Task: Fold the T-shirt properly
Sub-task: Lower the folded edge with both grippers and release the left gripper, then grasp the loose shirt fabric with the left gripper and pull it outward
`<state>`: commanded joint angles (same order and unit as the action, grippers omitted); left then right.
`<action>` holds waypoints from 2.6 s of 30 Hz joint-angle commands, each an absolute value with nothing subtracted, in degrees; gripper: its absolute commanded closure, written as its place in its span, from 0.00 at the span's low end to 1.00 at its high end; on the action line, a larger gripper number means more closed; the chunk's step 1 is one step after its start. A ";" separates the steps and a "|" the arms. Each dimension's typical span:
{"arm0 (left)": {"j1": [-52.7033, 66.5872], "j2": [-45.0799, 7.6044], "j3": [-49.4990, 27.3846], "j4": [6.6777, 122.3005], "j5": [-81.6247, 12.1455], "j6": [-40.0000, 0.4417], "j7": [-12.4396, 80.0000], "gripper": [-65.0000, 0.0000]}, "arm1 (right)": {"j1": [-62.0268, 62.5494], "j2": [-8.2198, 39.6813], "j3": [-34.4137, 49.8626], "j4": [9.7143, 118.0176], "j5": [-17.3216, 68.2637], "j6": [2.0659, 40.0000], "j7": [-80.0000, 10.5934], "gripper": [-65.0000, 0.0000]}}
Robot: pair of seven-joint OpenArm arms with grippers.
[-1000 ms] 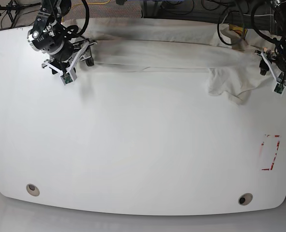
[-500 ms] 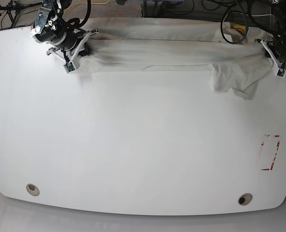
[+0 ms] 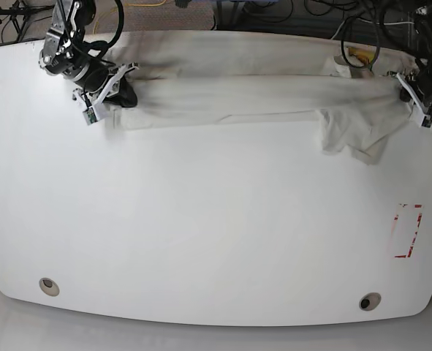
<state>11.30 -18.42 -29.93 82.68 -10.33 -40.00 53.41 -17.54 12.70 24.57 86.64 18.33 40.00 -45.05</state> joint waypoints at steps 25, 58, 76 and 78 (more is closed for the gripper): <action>-7.78 -17.45 -29.41 83.38 -12.88 -40.00 60.97 0.41 | -9.10 17.45 24.66 81.36 18.42 40.00 -43.03 0.96; -25.19 -15.16 -11.82 53.93 -18.59 -40.00 49.10 0.41 | -10.59 15.69 24.57 85.49 18.51 40.00 -43.12 0.96; -25.89 -15.16 -8.75 51.03 -18.68 -40.00 47.43 1.00 | -10.59 15.69 24.57 85.76 18.51 40.00 -43.12 0.96; -25.89 -15.16 -8.75 51.12 -18.68 -40.00 47.43 1.00 | -10.59 15.69 24.57 85.76 18.51 40.00 -43.12 0.96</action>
